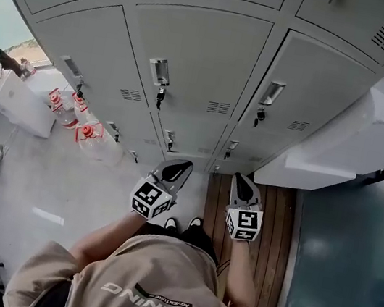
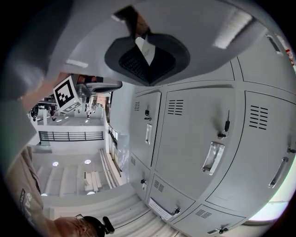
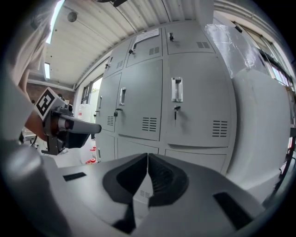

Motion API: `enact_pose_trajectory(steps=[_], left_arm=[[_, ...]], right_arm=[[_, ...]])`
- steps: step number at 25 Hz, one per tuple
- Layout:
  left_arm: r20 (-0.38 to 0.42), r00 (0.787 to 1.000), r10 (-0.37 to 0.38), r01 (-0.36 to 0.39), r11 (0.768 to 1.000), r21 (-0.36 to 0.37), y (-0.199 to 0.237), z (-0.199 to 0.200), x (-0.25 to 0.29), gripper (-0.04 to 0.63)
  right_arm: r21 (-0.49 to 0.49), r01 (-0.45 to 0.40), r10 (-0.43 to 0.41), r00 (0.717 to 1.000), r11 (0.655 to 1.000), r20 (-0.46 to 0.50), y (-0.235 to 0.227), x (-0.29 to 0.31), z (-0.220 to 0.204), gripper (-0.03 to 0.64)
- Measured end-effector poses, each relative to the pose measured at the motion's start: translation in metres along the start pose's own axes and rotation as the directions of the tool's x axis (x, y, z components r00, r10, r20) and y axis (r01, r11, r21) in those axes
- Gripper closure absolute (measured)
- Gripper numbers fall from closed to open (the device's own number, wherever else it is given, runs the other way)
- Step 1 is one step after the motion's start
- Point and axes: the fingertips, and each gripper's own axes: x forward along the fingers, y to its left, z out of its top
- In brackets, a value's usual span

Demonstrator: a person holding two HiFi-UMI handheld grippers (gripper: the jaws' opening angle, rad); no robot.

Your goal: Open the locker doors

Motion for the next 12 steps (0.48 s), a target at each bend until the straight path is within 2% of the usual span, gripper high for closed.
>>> enact_pose_trajectory(steps=[4,8,12], left_arm=[[-0.012,0.999,0.034,-0.035,0.999,-0.011,0.017,-0.012,0.016,0.588],[-0.005,0.998,0.057,-0.057,0.996,-0.068,0.030,-0.033,0.035,0.588],[0.006,0.997,0.080,-0.079,0.996,-0.033,0.043,-0.055,0.050,0.588]], right_arm=[[0.032,-0.029,0.029,0.999,0.999,-0.023,-0.018,0.038,-0.033,0.604],[0.034,-0.072,0.073,0.997,0.997,-0.038,-0.036,0.084,-0.071,0.604],[0.034,-0.102,0.104,0.993,0.994,-0.060,-0.050,0.133,-0.116,0.604]])
